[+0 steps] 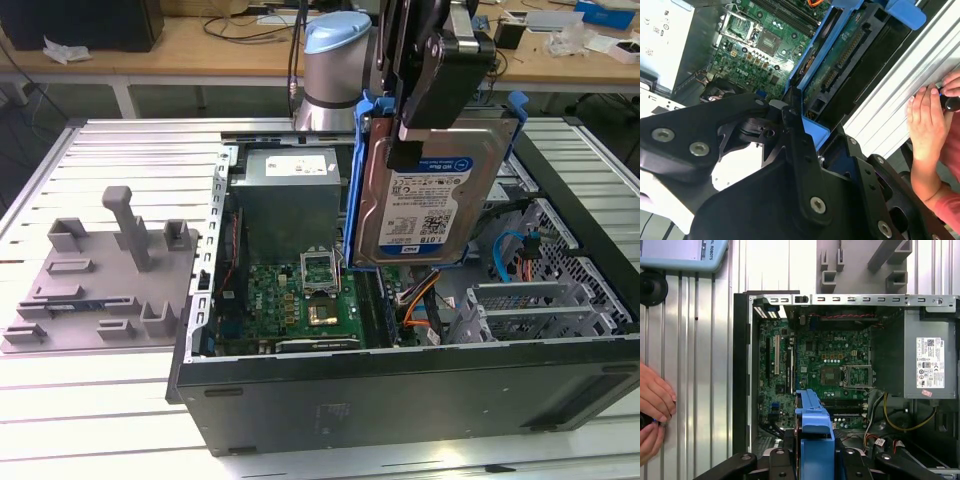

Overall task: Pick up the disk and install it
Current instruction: 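Insert the disk into the insertion slot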

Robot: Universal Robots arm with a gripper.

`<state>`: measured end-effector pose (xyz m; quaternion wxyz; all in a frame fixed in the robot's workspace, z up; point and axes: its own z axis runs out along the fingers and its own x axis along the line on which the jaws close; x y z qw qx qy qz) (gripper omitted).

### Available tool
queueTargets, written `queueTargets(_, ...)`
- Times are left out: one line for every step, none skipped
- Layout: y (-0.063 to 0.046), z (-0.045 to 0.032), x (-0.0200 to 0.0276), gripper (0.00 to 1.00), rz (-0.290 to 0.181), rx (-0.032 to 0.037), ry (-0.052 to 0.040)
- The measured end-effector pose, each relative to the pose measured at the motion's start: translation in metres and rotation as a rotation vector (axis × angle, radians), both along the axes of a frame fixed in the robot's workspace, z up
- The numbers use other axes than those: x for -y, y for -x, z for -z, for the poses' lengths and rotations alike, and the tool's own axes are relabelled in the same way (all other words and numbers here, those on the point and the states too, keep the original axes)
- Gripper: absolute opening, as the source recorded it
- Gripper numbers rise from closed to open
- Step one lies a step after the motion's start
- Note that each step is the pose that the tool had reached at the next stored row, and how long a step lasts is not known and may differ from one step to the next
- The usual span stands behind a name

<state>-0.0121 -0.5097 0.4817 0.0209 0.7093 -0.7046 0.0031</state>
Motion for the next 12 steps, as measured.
queueTargets(0.0000, 0.0000, 0.0000, 0.37, 0.000, 0.0000, 0.0000)
queueTargets(0.0000, 0.0000, 0.0000, 0.37, 0.000, 0.0000, 0.0000)
queueTargets(-0.0001, 0.0000, 0.0000, 0.37, 0.000, -0.0001, 0.0000)
queueTargets(-0.0001, 0.0000, 0.0000, 0.37, 0.000, 0.0000, 0.0000)
queueTargets(-0.0001, 0.0000, 0.0001, 0.37, 0.000, 0.0000, 0.0000)
queueTargets(-0.0001, 0.0000, 0.0001, 0.37, 0.000, 0.0000, -0.0003)
queueTargets(-0.0001, -0.0001, 0.0002, 0.37, 0.000, -0.0001, -0.0010)
queueTargets(-0.0001, 0.0000, 0.0003, 0.37, 0.000, 0.0000, -0.0017)
queueTargets(-0.0003, 0.0000, 0.0004, 0.37, 0.000, 0.0000, -0.0019)
queueTargets(-0.0006, 0.0000, 0.0006, 0.37, 0.000, 0.0000, -0.0019)
queueTargets(-0.0013, 0.0000, 0.0010, 0.37, 0.000, 0.0000, -0.0019)
queueTargets(-0.0025, 0.0000, 0.0014, 0.37, 0.000, 0.0000, -0.0019)
